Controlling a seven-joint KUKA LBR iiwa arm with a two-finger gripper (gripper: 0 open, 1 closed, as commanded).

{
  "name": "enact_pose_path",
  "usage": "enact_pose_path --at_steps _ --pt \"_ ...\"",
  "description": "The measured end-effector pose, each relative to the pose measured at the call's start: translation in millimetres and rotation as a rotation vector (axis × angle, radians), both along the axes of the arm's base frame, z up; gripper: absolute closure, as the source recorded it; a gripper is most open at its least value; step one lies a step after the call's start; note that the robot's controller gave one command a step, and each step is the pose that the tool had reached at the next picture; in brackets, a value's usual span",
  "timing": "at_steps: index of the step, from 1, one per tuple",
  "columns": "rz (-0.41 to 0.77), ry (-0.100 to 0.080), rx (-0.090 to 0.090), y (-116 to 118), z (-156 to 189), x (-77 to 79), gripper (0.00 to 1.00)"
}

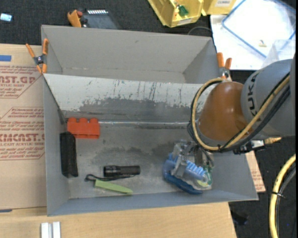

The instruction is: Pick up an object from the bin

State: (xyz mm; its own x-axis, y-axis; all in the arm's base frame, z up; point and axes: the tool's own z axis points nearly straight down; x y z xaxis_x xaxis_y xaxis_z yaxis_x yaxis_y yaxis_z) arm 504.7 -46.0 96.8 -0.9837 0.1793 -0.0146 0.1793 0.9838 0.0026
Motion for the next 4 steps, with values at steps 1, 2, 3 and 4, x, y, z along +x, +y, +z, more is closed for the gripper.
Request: enact_pose_path --at_steps 1,2,3,4 --pt "0.0 0.0 0.0 0 0 0.0 1.0" --pt "0.227 -0.003 -0.006 5 -8 7.3 1.0" --pt "0.323 0.005 0.003 -15 -11 24.9 1.0" --pt "0.48 -0.03 0.047 -60 -10 26.7 1.0"
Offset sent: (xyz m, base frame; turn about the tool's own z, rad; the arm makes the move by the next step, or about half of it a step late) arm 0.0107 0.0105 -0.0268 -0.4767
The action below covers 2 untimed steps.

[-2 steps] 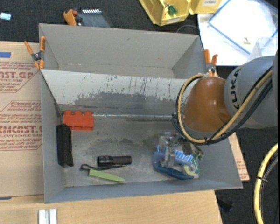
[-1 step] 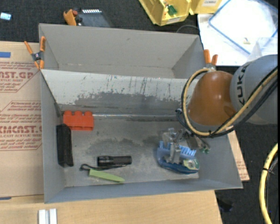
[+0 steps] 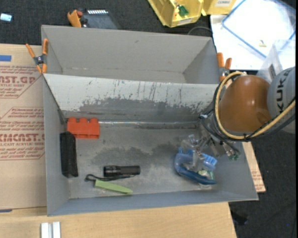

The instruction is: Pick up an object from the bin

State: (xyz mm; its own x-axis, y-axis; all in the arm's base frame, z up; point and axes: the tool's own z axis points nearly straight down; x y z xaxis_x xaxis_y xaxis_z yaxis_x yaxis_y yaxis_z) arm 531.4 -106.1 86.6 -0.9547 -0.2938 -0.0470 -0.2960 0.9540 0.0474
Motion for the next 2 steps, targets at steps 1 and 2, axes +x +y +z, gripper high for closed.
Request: enact_pose_path --at_steps 1,2 --pt "0.001 0.0 -0.001 -0.3 -0.3 -0.2 1.0" --pt "0.001 0.0 -0.001 -0.6 -0.5 -0.4 1.0"
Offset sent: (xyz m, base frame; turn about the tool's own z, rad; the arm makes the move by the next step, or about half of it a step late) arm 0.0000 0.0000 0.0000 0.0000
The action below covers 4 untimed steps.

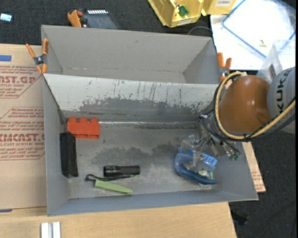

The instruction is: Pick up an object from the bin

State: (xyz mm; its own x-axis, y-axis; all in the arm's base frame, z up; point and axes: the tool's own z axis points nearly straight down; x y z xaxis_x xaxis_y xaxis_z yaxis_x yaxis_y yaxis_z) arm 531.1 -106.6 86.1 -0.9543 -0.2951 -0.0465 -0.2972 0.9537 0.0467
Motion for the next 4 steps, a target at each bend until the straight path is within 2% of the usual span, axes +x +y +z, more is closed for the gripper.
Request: enact_pose_path --at_steps 1,2,3,4 --pt "0.0 0.0 0.0 0 0 0.0 1.0" --pt "-0.002 -0.003 -0.026 9 1 -1.6 1.0" --pt "-0.019 0.016 -0.035 1 64 -8.1 1.0" --pt "-0.008 0.014 -0.034 0 147 -0.6 1.0"
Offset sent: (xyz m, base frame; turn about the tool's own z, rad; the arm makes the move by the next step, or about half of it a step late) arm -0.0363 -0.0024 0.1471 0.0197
